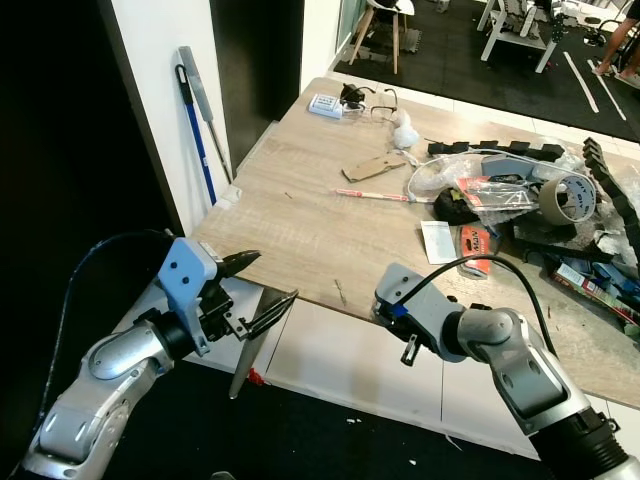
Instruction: Picking trash to rubbish bin
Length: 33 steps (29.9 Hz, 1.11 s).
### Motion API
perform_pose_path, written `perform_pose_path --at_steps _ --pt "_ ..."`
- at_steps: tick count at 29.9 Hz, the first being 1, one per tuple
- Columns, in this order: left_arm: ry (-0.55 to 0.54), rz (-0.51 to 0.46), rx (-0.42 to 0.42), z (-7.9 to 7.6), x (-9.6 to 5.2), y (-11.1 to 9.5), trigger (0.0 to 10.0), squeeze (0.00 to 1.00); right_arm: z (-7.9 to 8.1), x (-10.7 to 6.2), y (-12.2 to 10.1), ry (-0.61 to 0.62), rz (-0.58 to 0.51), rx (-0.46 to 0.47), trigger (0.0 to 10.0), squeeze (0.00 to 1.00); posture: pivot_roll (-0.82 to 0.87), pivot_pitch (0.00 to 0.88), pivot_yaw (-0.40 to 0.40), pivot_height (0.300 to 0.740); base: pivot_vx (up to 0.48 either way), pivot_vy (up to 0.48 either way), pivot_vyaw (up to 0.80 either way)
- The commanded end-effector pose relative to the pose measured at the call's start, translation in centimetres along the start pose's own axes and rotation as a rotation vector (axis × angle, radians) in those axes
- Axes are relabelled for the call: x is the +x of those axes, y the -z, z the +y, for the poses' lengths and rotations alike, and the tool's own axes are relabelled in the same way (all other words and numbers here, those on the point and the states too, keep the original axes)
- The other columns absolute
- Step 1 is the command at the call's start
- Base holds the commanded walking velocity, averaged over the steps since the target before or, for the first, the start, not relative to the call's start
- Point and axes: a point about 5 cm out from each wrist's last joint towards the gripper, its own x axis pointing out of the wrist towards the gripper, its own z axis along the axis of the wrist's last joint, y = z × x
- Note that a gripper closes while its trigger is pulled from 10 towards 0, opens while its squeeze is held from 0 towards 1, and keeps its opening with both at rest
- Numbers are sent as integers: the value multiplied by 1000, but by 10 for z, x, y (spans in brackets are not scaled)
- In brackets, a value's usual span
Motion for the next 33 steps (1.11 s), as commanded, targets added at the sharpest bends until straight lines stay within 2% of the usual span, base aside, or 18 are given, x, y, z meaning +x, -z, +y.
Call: perform_pose_path --at_steps 1,6,12,14,16,18,19,20,23,26,27,28,29,30,33 --pt "24 -1 9 -4 0 -2 10000 0 10 5 21 -43 85 46 0 0 -18 130 -64 740 0 0 0" --pt "26 1 9 -3 -1 -2 10000 0 10 4 18 -41 58 65 0 0 -18 131 -62 740 0 0 0" --pt "30 4 10 -3 -2 -2 10000 0 9 4 -2 -61 -71 149 0 0 -17 132 -61 740 0 0 0" --pt "32 4 11 -3 -2 -2 10000 0 8 0 -33 -106 -288 234 0 0 -15 131 -61 740 0 0 0" --pt "34 4 11 -3 -2 -2 10000 0 7 -5 -50 -138 -411 264 0 0 -16 131 -61 740 0 0 0" --pt "34 4 11 -3 -2 -2 10000 0 7 -5 -50 -138 -411 264 0 0 -16 131 -61 740 0 0 0" --pt "35 4 11 -3 -2 -2 10000 0 6 -8 -58 -147 -465 273 0 0 -16 131 -61 740 0 0 0" --pt "35 4 11 -3 -2 -2 10000 0 6 -8 -58 -147 -465 273 0 0 -16 131 -61 740 0 0 0" --pt "6 13 10 0 -2 -1 10000 0 -10 -18 -82 -48 -651 330 0 0 -16 130 -62 740 0 0 0" --pt "-31 34 9 4 -1 2 10000 0 -17 -20 -85 20 -683 356 0 0 -16 130 -62 740 0 0 0" --pt "-90 61 34 9 0 5 10000 0 -26 -20 -85 111 -694 375 0 0 -16 130 -62 740 0 0 0" --pt "-140 81 49 14 0 9 10000 0 -36 -18 -80 243 -674 399 10000 0 -18 126 -63 740 0 0 0" --pt "-189 92 54 17 0 12 10000 0 -43 -16 -74 368 -652 383 10000 0 -15 126 -64 740 0 0 0" --pt "-215 96 53 19 0 14 10000 0 -46 -16 -71 442 -640 370 10000 0 -15 126 -64 740 0 0 0" --pt "-275 10 -31 22 -4 8 10000 0 -49 -14 -65 596 -597 355 10000 0 -18 125 -69 740 0 0 0"
